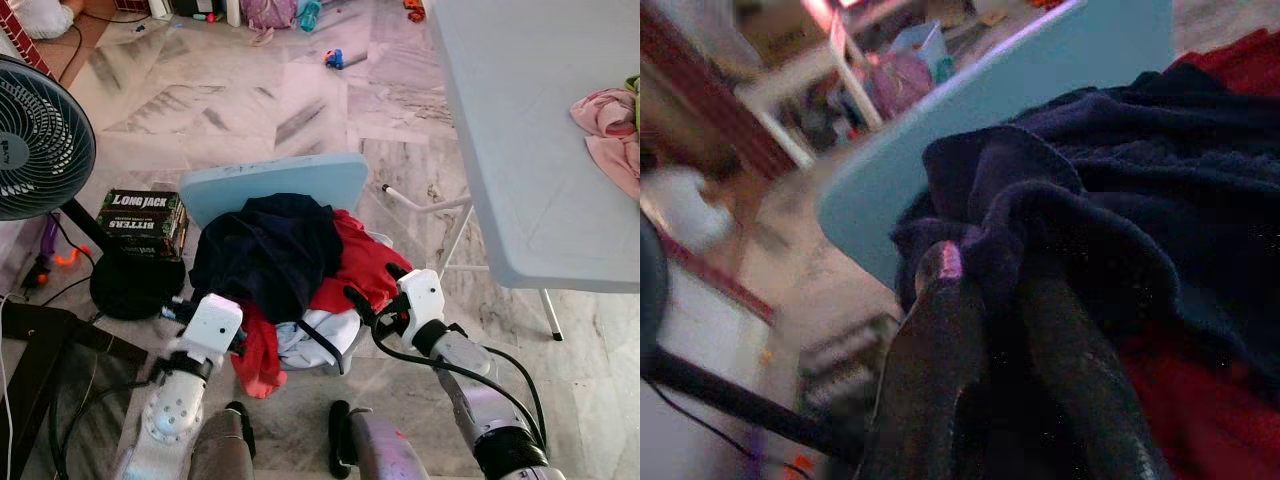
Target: Hang hanger
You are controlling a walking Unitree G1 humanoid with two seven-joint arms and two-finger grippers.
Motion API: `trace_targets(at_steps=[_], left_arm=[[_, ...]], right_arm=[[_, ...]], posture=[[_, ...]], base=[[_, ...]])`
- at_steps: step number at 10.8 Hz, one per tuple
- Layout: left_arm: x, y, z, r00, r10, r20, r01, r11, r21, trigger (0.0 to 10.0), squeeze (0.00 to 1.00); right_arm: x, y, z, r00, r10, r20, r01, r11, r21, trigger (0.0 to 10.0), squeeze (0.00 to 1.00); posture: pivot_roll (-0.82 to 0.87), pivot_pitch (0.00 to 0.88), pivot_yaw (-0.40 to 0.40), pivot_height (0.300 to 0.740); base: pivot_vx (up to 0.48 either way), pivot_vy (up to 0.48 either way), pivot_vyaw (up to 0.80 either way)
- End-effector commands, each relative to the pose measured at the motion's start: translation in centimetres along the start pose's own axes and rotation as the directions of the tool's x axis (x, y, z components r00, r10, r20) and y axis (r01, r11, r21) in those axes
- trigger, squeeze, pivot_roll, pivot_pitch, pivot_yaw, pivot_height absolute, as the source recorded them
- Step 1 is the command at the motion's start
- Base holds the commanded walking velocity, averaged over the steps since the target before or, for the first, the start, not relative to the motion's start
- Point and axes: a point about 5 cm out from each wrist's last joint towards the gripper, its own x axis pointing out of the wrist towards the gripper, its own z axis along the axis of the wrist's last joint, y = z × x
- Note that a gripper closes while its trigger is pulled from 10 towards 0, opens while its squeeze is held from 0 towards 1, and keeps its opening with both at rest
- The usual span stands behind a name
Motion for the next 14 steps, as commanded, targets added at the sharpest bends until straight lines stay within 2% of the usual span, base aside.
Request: trace_targets(at_steps=[1,2,3,4,5,6,7,8,9,10,11,12,13,14], left_arm=[[0.3,0.7,1.4,0.997,0.015,0.075,-0.020,0.998,0.066,0.0,0.00],[3.2,5.1,6.6,0.941,0.147,0.306,-0.198,0.970,0.141,0.0,0.00],[4.3,7.1,10.7,0.870,0.181,0.459,-0.259,0.960,0.111,0.0,0.00],[4.6,7.1,12.3,0.843,0.154,0.516,-0.219,0.973,0.068,0.0,0.00],[5.0,5.9,11.6,0.877,0.061,0.476,-0.070,0.998,0.001,0.0,0.00],[4.4,5.2,8.7,0.915,0.033,0.403,-0.075,0.993,0.090,0.0,0.00],[4.2,4.3,6.2,0.966,-0.014,0.257,-0.003,0.998,0.065,0.0,0.00],[2.2,3.0,2.4,0.998,-0.046,0.050,0.043,0.997,0.069,0.0,0.00],[2.1,4.4,4.6,0.983,0.060,0.176,-0.073,0.995,0.068,0.0,0.00],[2.4,3.2,4.7,0.984,-0.077,0.160,0.074,0.997,0.027,0.0,0.00],[2.6,3.4,3.2,0.996,-0.058,0.075,0.048,0.992,0.120,0.0,0.00],[1.9,2.3,1.8,0.990,-0.140,-0.026,0.142,0.979,0.149,0.0,0.00],[1.5,2.7,1.4,0.997,-0.067,-0.023,0.070,0.990,0.120,0.0,0.00],[0.7,2.0,0.1,0.993,-0.041,-0.113,0.038,0.999,-0.026,0.0,0.00]], right_arm=[[-0.3,0.1,-0.6,1.000,0.005,-0.021,-0.005,1.000,-0.002,10.0,0.00],[-0.2,0.2,-0.6,1.000,0.006,-0.023,-0.006,1.000,-0.002,10.0,0.00],[0.0,0.4,-0.6,1.000,0.011,-0.020,-0.011,1.000,-0.001,10.0,0.00],[0.2,0.5,-0.5,1.000,0.011,-0.017,-0.011,1.000,0.000,10.0,0.00],[0.3,0.5,-0.5,1.000,0.004,-0.012,-0.004,1.000,0.003,10.0,0.00],[0.1,0.6,-0.7,1.000,-0.007,-0.018,0.008,1.000,0.007,10.0,0.00],[0.0,0.7,-0.9,1.000,-0.008,-0.021,0.008,1.000,0.007,10.0,0.00],[-0.2,0.9,-1.1,1.000,-0.006,-0.028,0.006,1.000,0.006,10.0,0.00],[-0.2,0.7,-1.2,0.999,-0.008,-0.032,0.008,1.000,0.004,10.0,0.00],[-0.1,0.6,-1.1,0.999,-0.008,-0.033,0.008,1.000,0.003,10.0,0.00],[0.2,0.8,-1.0,0.999,0.001,-0.033,-0.001,1.000,0.000,10.0,0.00],[0.5,0.8,-0.7,1.000,0.004,-0.026,-0.004,1.000,-0.005,10.0,0.00],[0.5,0.6,-0.7,1.000,-0.003,-0.024,0.003,1.000,-0.005,10.0,0.00],[0.2,0.5,-1.0,0.999,-0.007,-0.033,0.007,1.000,-0.006,10.0,0.00]], posture=[[0.08,0.220,-0.069,0.740],[0.09,0.216,-0.072,0.740],[0.09,0.211,-0.068,0.740],[0.09,0.210,-0.063,0.740],[0.09,0.211,-0.053,0.740],[0.10,0.215,-0.049,0.740],[0.09,0.216,-0.049,0.740],[0.09,0.223,-0.049,0.740],[0.10,0.226,-0.055,0.740],[0.11,0.225,-0.059,0.740],[0.11,0.223,-0.062,0.740],[0.11,0.226,-0.059,0.740],[0.11,0.226,-0.059,0.740],[0.11,0.227,-0.061,0.740]], base=[[0.000,0.000,0.00],[0.000,0.000,0.00],[0.000,0.000,0.00],[0.000,0.000,0.00],[0.000,0.000,0.00],[0.000,0.000,0.00],[0.000,0.000,0.00],[0.000,0.000,0.00],[0.000,0.000,0.00],[0.000,0.000,0.00],[0.000,0.000,0.00],[0.000,0.000,0.00],[0.000,0.000,0.00],[0.000,0.000,0.00]])
